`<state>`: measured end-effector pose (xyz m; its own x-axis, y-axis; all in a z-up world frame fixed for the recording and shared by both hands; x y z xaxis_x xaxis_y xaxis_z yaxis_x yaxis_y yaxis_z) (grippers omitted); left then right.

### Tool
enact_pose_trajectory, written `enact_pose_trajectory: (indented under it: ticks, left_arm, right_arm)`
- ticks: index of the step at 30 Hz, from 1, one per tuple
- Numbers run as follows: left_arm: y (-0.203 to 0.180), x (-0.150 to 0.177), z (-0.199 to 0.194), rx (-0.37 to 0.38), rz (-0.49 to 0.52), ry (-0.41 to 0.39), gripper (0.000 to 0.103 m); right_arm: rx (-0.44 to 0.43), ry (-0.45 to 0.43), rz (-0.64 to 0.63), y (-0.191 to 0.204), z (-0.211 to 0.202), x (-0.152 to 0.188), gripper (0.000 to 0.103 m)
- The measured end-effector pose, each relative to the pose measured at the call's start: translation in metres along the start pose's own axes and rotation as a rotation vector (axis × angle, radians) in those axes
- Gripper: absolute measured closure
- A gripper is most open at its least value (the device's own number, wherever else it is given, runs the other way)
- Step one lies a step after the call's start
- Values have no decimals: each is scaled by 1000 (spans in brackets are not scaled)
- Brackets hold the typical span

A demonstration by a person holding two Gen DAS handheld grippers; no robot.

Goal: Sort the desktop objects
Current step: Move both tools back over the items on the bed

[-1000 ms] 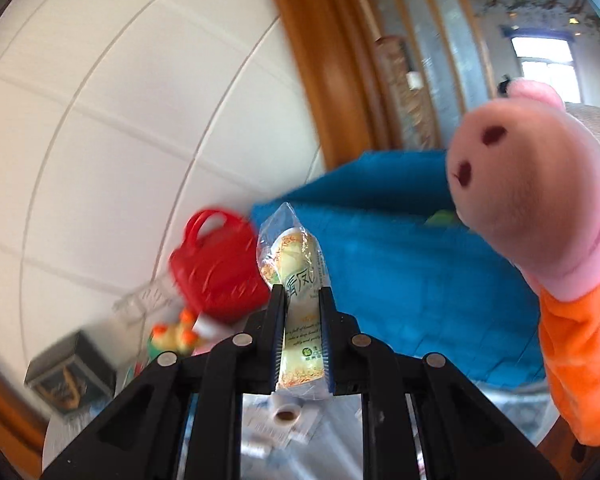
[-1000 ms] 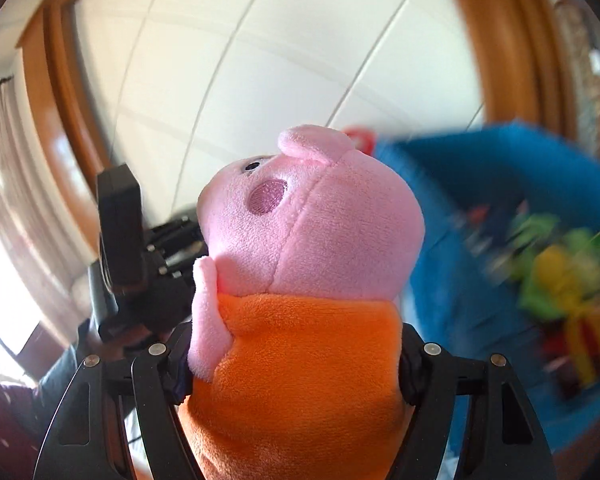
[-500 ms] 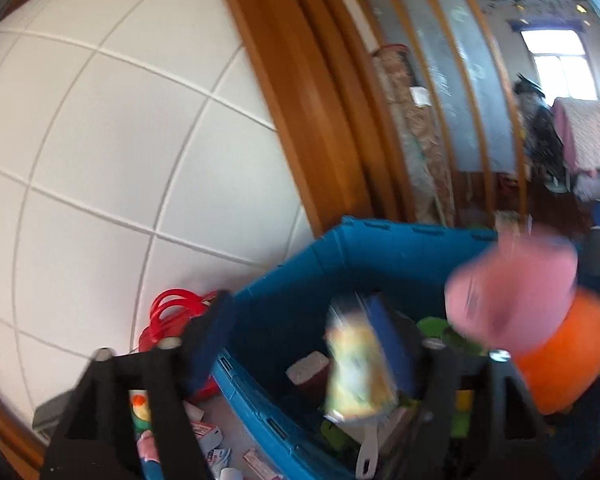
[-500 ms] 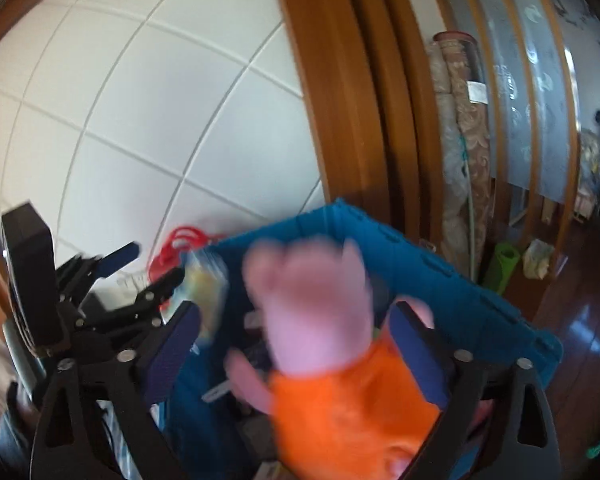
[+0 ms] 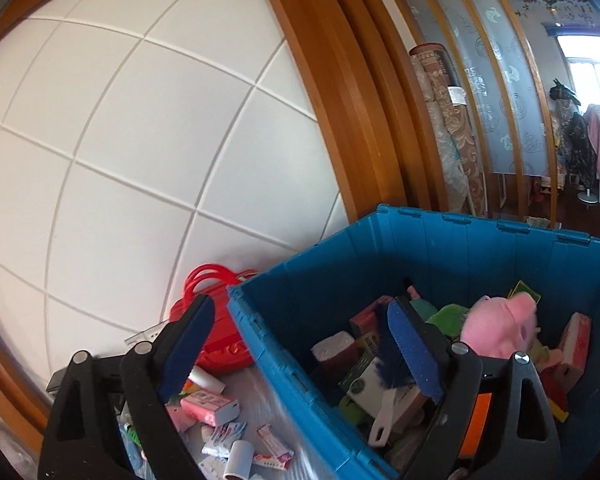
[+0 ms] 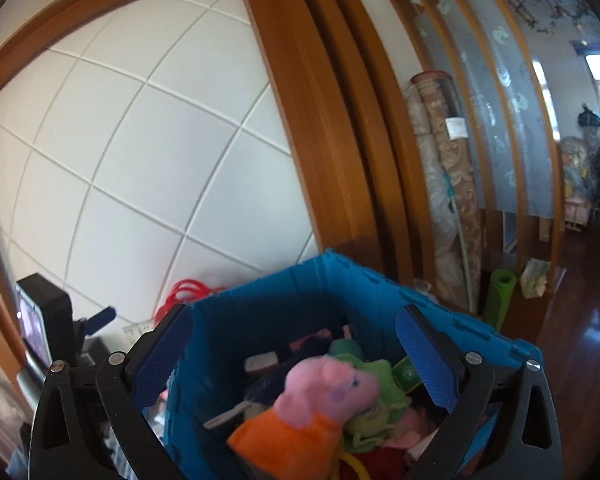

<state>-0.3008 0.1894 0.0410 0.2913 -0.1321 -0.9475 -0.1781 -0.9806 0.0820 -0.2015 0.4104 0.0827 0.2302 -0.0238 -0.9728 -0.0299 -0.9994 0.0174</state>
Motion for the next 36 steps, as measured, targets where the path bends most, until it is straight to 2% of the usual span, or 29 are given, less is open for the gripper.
enact_pose_trajectory:
  ticks: [6, 9, 13, 15, 17, 18, 20, 21, 25, 28, 33, 36]
  left_arm:
    - [35, 21, -30, -80, -23, -51, 14]
    - [61, 32, -43, -84, -59, -62, 14]
    - [113, 55, -60, -103, -114, -69, 14]
    - [141, 69, -70, -75, -149, -53, 14]
    - [167, 81, -83, -56, -155, -39, 14]
    - [182, 88, -92, -78, -143, -54, 14]
    - [205, 100, -102, -151, -104, -54, 14]
    - [214, 105, -104, -163, -93, -46, 14]
    - [261, 127, -116, -163, -113, 2, 14]
    - [279, 140, -120, -148, -105, 31, 14]
    - [294, 160, -114, -127, -95, 71, 14]
    - [295, 169, -108, -112, -84, 88, 14]
  right_arm:
    - [-67, -12, -117, 40, -10, 9, 0]
    - [-99, -3, -159, 67, -12, 11, 0]
    - [-182, -2, -194, 114, -14, 13, 0]
    - [-248, 5, -199, 140, -15, 16, 0]
    - [-293, 21, -200, 165, -13, 22, 0]
    - [-306, 35, -197, 178, -11, 26, 0]
    - [-329, 71, -200, 203, -5, 37, 0]
    - [-343, 89, -203, 214, -3, 43, 0]
    - [-383, 192, -221, 257, 14, 78, 0]
    - [-410, 303, -222, 284, 30, 117, 0]
    - [-348, 464, -217, 298, 59, 178, 0]
    - [-321, 505, -245, 302, 75, 197, 0]
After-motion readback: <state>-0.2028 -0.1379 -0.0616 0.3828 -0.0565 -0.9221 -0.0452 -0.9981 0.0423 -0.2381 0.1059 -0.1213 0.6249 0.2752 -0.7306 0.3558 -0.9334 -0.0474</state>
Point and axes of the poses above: each gripper's, at about its wrist camera, not at the fingertips, and z roughly the way its jaws point, y to its left, x to its underside, the point moved 3 cm from there along z, roughly the way its jaws point, and after that the axes turned 14 degrees about -z, right-handed, at the moved point
